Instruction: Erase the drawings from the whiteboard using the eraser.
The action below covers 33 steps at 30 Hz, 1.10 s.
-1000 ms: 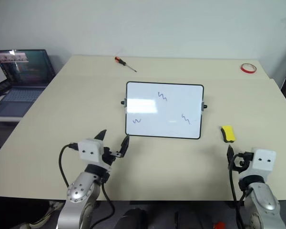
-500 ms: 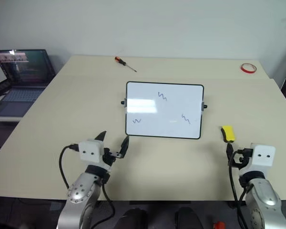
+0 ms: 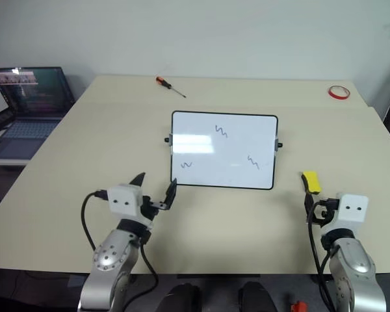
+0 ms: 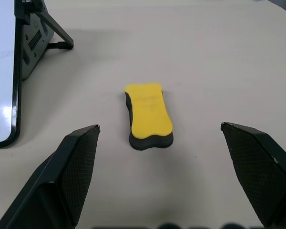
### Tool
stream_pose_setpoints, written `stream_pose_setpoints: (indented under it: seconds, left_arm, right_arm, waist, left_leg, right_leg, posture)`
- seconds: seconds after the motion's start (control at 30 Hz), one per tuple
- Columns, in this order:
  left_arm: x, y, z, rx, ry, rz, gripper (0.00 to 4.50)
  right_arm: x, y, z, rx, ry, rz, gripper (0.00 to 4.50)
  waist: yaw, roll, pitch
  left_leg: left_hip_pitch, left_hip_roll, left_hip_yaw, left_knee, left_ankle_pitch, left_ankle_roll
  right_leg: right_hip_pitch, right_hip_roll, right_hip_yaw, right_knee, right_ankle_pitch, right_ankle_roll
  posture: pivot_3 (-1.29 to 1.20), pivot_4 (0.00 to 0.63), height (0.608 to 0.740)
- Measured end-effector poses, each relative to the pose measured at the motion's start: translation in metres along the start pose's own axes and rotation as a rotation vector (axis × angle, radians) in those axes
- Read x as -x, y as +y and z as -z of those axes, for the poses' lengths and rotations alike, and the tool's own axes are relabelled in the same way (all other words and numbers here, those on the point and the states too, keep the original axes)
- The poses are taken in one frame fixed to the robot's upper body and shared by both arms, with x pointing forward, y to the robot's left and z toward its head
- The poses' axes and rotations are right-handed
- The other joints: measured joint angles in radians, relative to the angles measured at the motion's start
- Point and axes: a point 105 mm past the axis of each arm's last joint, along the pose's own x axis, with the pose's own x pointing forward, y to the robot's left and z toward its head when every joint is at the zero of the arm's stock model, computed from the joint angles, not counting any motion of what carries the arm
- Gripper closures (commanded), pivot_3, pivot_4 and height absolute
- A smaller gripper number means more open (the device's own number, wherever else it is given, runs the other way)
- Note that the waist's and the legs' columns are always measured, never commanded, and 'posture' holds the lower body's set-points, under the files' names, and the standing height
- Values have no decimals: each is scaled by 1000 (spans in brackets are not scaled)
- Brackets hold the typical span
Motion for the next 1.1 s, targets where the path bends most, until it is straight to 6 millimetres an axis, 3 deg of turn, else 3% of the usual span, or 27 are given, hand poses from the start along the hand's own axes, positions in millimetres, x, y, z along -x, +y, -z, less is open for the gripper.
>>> stream_pose_setpoints:
  seconds: [0.27, 0.47, 0.7, 0.9, 1.1]
  left_arm:
    - [-15, -2, -18, -19, -60, 59, 0]
    - [-34, -40, -38, 35, -83, 338, 0]
    - [-31, -89, -44, 12, -40, 824, 0]
    - [-26, -105, -34, -29, -5, 1034, 0]
    - [-40, -111, -38, -138, -57, 1104, 0]
  right_arm:
    - [-3, 2, -6, 39, -12, -26, 40]
    - [-9, 7, -15, 31, -32, -38, 40]
    - [-23, 18, -23, 10, 5, -48, 40]
    - [-33, 28, -19, -13, 51, -58, 40]
    - [-46, 32, -21, -27, 70, -66, 40]
  waist:
    - [1, 0, 0]
    - [0, 0, 0]
    - [-3, 0, 0]
    - [-2, 0, 0]
    - [-2, 0, 0]
  left_leg:
    - [0, -1, 0, 0, 0, 0]
    - [1, -1, 0, 0, 0, 0]
    - [1, 0, 1, 0, 0, 0]
    - [0, 0, 1, 0, 0, 0]
    - [0, 0, 1, 0, 0, 0]
  right_leg:
    - [0, 0, -1, 0, 0, 0]
    - [0, 2, -2, 1, 0, 0]
    - [-1, 5, -1, 3, 0, 0]
    - [-2, 5, -1, 3, 0, 0]
    - [-2, 5, -1, 3, 0, 0]
  posture:
    - [0, 150, 740]
    - [0, 150, 740]
    - [0, 150, 740]
    - [0, 150, 740]
    - [0, 150, 740]
